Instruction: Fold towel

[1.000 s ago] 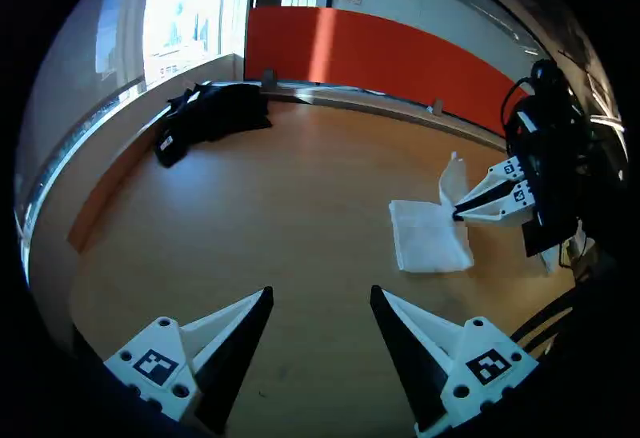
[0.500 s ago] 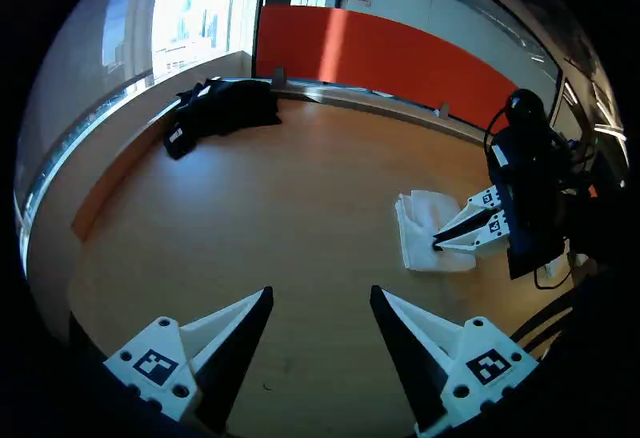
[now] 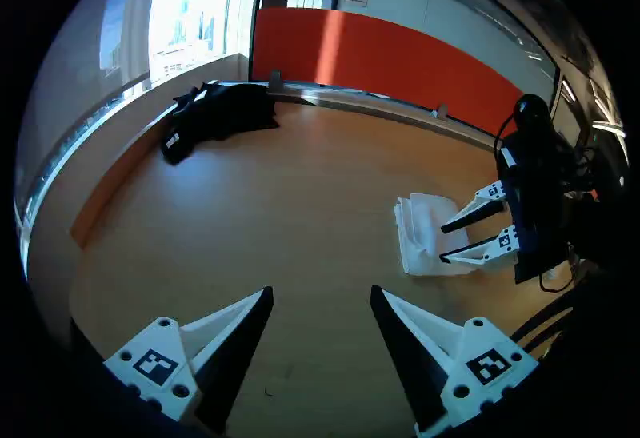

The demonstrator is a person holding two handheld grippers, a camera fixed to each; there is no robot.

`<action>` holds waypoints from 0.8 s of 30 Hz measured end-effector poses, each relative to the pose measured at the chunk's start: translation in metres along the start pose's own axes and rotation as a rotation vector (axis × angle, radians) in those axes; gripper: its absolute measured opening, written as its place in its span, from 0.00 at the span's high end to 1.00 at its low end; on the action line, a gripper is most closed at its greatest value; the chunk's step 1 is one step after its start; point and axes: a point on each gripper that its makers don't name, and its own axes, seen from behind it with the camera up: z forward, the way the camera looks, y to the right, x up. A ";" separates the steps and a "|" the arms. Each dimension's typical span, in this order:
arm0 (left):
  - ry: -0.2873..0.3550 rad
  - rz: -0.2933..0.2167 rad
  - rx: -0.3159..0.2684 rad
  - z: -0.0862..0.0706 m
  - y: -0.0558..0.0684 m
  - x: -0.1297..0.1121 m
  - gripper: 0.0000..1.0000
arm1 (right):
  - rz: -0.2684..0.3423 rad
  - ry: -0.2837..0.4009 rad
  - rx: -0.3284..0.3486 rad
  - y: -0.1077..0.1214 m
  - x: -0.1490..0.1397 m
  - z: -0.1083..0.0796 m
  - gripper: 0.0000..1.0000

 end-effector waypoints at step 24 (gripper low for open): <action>0.009 0.002 -0.015 0.003 0.010 0.004 0.10 | 0.179 -0.019 -0.090 -0.008 -0.066 -0.028 0.28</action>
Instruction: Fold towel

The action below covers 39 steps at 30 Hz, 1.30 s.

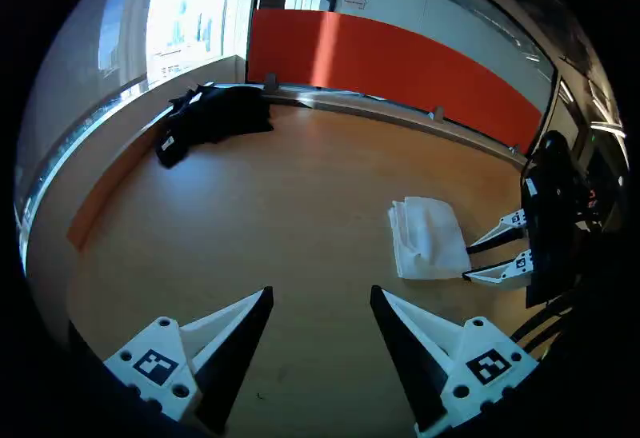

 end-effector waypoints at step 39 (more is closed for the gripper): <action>-0.007 0.011 -0.007 0.000 0.005 -0.004 0.10 | 0.124 0.003 -0.039 0.010 -0.024 0.005 0.95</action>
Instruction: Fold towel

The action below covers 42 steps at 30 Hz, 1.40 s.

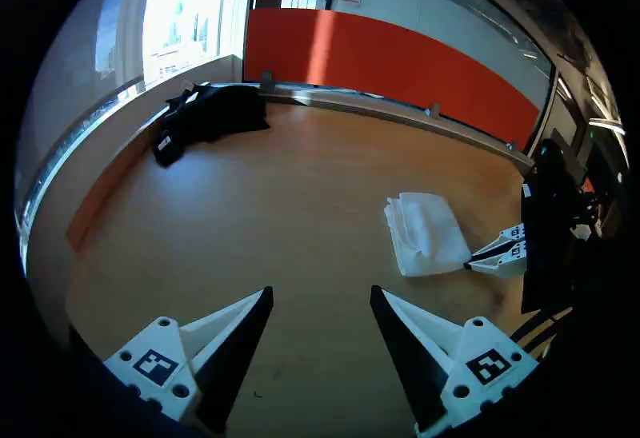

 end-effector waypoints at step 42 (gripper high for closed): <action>0.104 0.087 -0.097 -0.007 0.041 0.062 0.10 | -0.193 0.186 -0.193 0.082 0.125 -0.181 0.95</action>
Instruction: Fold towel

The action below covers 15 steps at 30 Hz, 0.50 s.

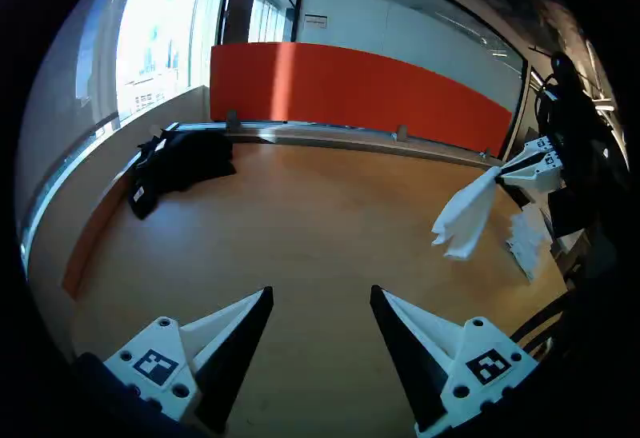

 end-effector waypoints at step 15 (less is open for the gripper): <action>-0.006 0.011 -0.003 0.007 0.007 0.008 0.10 | 0.070 -0.004 -0.074 0.073 -0.038 -0.045 0.95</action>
